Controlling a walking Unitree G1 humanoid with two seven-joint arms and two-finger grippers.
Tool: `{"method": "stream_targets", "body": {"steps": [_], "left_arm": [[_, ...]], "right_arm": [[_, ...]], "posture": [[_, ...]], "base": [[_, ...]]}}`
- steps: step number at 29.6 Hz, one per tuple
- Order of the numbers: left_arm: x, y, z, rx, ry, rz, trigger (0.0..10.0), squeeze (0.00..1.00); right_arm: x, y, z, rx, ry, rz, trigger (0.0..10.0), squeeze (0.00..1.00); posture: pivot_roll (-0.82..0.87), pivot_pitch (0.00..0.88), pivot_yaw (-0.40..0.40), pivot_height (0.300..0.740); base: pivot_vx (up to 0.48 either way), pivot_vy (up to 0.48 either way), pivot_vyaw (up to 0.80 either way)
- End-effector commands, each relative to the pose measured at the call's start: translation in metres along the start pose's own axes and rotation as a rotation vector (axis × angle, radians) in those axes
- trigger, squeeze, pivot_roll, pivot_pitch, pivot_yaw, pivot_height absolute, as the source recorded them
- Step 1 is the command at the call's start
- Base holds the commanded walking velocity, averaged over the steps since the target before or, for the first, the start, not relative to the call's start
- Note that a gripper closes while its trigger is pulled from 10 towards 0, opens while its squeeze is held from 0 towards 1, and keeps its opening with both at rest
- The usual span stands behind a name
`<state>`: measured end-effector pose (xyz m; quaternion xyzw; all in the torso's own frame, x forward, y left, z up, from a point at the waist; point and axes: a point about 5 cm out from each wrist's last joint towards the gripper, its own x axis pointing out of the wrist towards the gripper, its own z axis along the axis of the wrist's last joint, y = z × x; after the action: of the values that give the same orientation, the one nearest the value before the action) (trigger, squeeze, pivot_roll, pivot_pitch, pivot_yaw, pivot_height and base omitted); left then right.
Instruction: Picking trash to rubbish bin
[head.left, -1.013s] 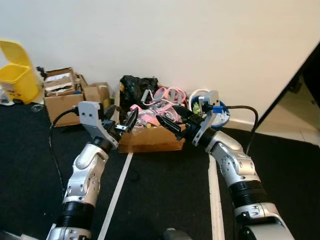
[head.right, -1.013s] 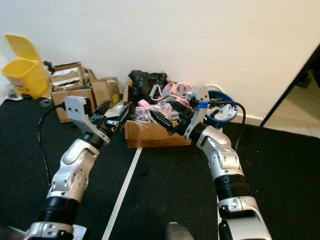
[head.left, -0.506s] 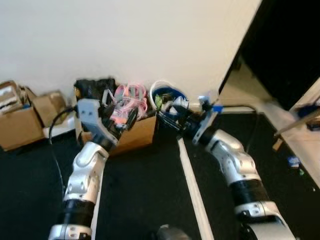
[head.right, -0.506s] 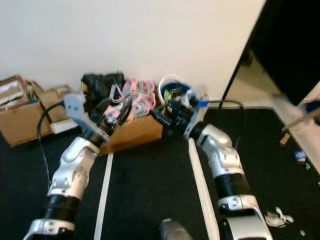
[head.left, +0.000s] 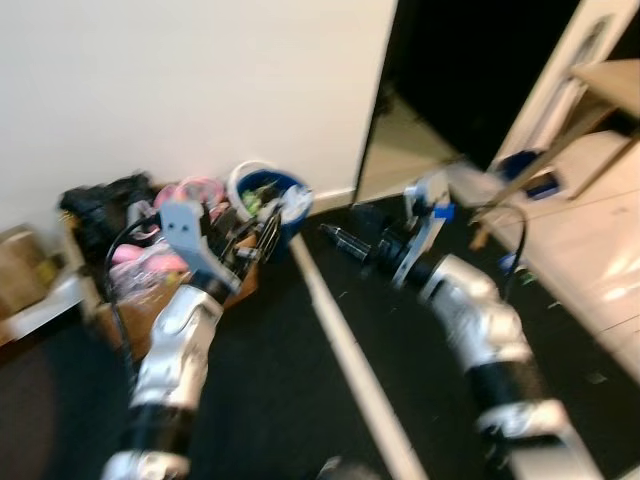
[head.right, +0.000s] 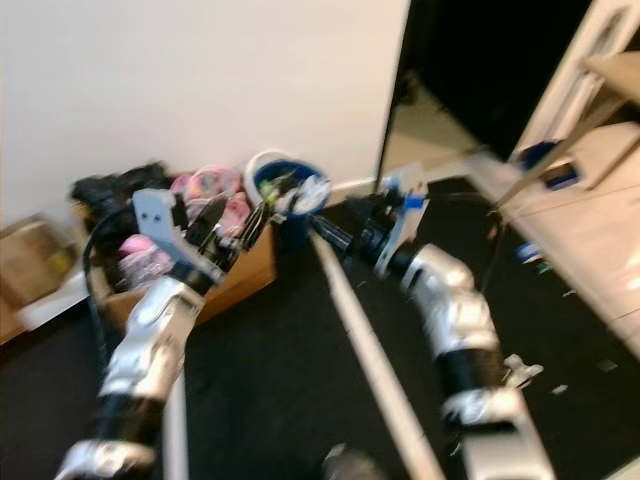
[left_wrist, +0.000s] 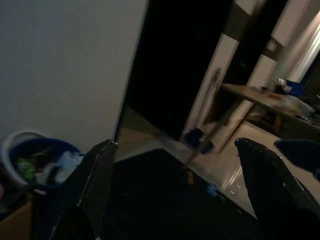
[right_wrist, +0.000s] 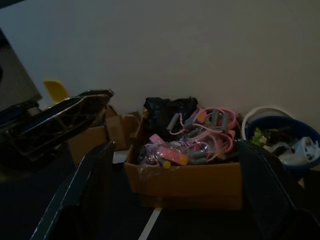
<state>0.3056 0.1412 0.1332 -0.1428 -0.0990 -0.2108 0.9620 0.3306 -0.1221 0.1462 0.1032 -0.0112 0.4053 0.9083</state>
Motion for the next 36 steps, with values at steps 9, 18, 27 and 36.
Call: {"method": "stream_targets", "body": {"steps": [9, 18, 27, 36], "left_arm": [[-0.0009, -0.001, -0.0033, -0.007, 0.012, -0.004, 10.0, 0.0], [-0.0009, -0.0009, -0.0024, -0.013, 0.005, -0.003, 10.0, 0.0], [-0.0016, -0.0003, -0.002, -0.009, 0.003, 0.003, 10.0, 0.0], [-0.0019, -0.0002, -0.0021, -0.008, 0.005, 0.002, 10.0, 0.0]], "right_arm": [[-0.0025, -0.002, -0.0016, -0.002, 0.013, -0.012, 10.0, 0.0], [-0.0026, -0.0023, -0.0012, -0.002, 0.013, -0.013, 10.0, 0.0], [-0.0026, -0.0024, -0.0013, -0.001, 0.013, -0.014, 10.0, 0.0], [-0.0026, -0.0021, -0.0013, -0.001, 0.012, -0.014, 10.0, 0.0]], "posture": [[-0.05, 0.0, -0.016, 0.74], [-0.05, 0.0, -0.017, 0.74], [-0.05, 0.0, -0.017, 0.74], [-0.05, 0.0, -0.017, 0.74]], "base": [[0.0, 0.0, -0.79], [0.0, 0.0, -0.79], [0.0, 0.0, -0.79], [0.0, 0.0, -0.79]]}}
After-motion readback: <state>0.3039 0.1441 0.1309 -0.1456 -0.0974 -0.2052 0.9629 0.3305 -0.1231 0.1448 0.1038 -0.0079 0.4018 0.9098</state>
